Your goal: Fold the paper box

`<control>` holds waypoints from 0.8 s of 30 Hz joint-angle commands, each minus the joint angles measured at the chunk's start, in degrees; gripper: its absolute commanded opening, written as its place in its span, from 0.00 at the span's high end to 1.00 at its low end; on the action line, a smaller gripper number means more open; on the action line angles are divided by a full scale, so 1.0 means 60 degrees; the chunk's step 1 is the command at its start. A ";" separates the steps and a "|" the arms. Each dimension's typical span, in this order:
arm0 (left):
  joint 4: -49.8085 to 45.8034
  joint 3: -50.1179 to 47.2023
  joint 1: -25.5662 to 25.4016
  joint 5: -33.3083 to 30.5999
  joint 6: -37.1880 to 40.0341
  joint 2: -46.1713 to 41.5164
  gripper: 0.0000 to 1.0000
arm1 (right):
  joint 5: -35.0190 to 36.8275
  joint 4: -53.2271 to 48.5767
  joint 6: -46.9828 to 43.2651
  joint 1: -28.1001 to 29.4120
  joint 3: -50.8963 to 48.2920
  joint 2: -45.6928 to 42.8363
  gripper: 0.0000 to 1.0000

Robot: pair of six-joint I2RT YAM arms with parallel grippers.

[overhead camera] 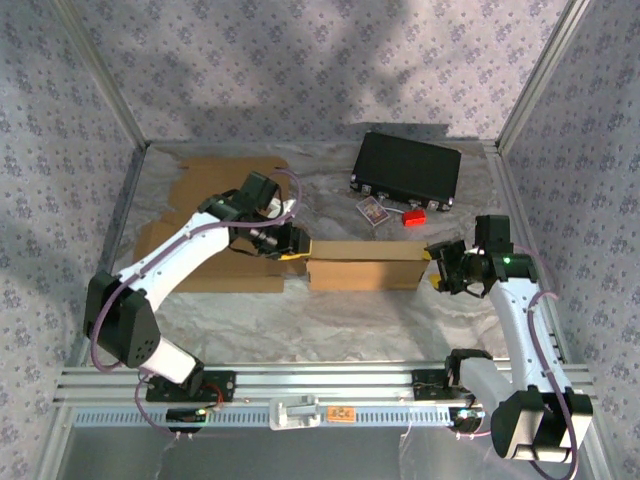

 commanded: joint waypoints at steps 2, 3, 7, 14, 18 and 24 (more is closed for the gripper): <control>0.0110 -0.0194 -0.0097 0.0146 0.0039 0.0026 0.64 | 0.0429 -0.0689 -0.0030 -0.0038 -0.0190 0.0191 0.49; 0.0191 -0.0173 -0.0123 0.0118 0.0011 0.0027 0.64 | 0.0445 -0.0709 -0.0044 -0.0038 -0.0179 0.0175 0.49; 0.0267 -0.0130 -0.0198 -0.0008 -0.0092 0.0095 0.64 | 0.0478 -0.0747 -0.0048 -0.0036 -0.0248 0.0120 0.49; -0.0056 -0.0303 -0.0209 0.0025 0.0142 0.0332 0.72 | 0.0564 -0.0795 0.0044 -0.0045 -0.0390 -0.0066 0.50; 0.0403 -0.0496 -0.0309 0.0256 -0.0033 0.0311 0.75 | 0.0579 -0.0917 -0.0028 -0.0088 -0.0386 -0.0112 0.51; 0.1094 -0.0517 -0.0920 0.0038 -0.0202 0.0211 0.79 | 0.0912 -0.1805 -0.0259 -0.0277 0.0000 -0.0485 0.53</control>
